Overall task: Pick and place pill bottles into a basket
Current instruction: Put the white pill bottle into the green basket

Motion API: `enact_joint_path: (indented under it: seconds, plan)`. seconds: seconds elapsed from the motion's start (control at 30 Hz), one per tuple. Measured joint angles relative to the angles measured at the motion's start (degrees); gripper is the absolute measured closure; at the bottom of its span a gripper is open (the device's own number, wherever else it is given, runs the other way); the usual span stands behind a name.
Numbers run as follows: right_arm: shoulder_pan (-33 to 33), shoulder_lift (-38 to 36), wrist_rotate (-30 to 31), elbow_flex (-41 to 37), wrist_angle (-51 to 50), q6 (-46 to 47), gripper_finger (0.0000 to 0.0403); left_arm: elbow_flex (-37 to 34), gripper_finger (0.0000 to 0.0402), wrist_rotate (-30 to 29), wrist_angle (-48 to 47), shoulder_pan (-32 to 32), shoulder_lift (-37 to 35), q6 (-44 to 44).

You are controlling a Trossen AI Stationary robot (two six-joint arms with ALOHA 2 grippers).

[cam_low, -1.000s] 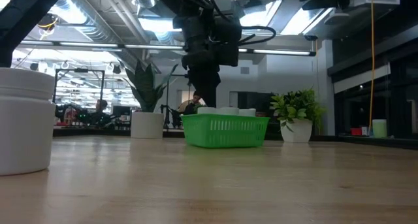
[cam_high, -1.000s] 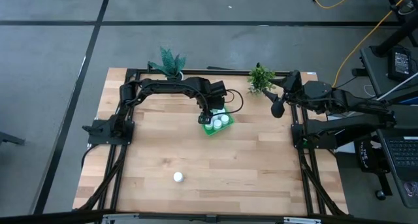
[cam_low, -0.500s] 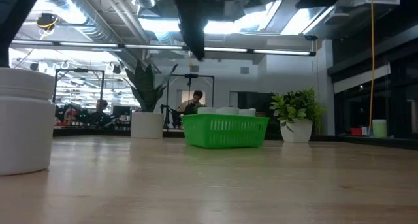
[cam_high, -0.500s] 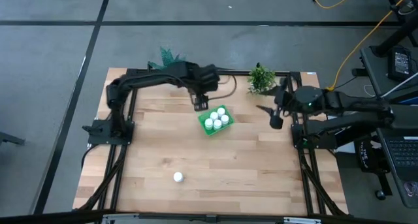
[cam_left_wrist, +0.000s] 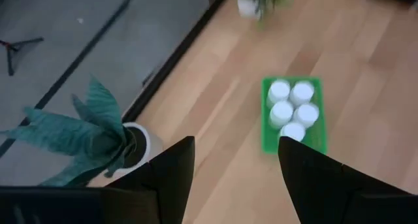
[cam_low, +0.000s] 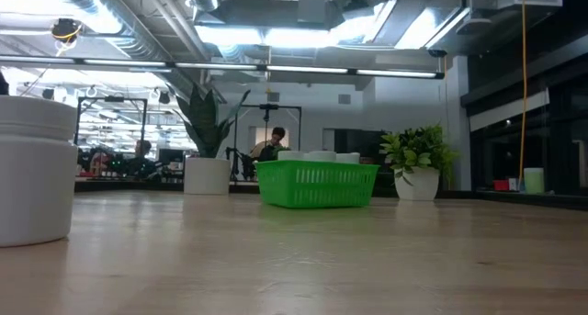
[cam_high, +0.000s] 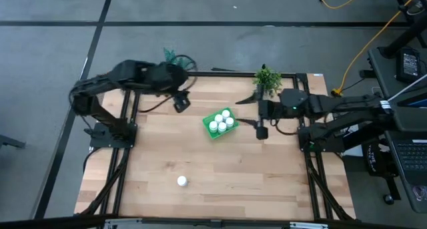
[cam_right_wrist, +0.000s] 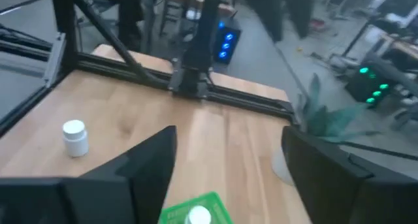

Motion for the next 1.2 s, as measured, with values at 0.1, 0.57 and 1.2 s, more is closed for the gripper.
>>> enact_joint_path:
  seconds: [0.1, 0.57, 1.2]
  plan:
    - [0.01, 5.91, -1.72, 7.4, -4.7, 0.25, 0.0085, 0.0, 0.0187, -4.47, -0.41, -3.41, -3.26, -3.01]
    - [2.83, 37.83, -5.65, 51.92, -34.65, 5.0, 0.0021, -15.05, 0.0187, -16.76, -11.32, -21.45, -20.32, -16.98]
    - [8.51, 50.69, 3.89, 65.21, -35.48, 19.74, 0.0021, -72.5, 0.0187, -10.97, 45.0, -42.94, -84.11, 9.5]
